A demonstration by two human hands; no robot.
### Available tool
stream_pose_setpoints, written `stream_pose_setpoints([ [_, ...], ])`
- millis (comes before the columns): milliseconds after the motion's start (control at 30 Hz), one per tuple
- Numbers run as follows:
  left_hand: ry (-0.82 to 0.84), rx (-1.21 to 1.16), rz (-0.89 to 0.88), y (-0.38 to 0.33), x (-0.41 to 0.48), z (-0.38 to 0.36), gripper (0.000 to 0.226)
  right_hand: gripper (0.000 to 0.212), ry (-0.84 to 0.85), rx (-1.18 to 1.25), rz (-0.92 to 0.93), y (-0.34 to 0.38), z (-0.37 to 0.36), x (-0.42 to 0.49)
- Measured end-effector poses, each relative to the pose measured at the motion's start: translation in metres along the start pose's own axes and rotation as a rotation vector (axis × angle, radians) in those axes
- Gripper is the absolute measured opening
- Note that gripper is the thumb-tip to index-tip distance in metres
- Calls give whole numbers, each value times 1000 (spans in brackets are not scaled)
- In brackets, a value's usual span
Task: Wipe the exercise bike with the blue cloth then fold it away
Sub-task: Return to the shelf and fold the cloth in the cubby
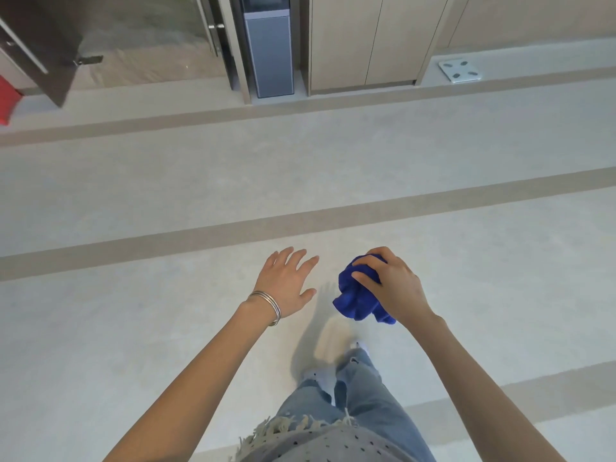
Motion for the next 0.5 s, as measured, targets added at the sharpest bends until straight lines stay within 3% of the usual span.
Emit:
stream_pose_setpoints([
  [233, 15, 7, 20, -6, 83, 14, 65, 19, 13, 14, 36, -44, 14, 77],
  [500, -30, -10, 57, -32, 216, 74, 64, 21, 15, -5, 64, -111, 78, 205],
])
Point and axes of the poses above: each hand's wrist, its own x-axis towards the middle knuckle, its own z-axis out of the back of the hand, y = z × x, the point moved 5 cm from there along x, towards the middle knuckle, and after that the axes turned 11 degrees about z, right-handed, at the moved point
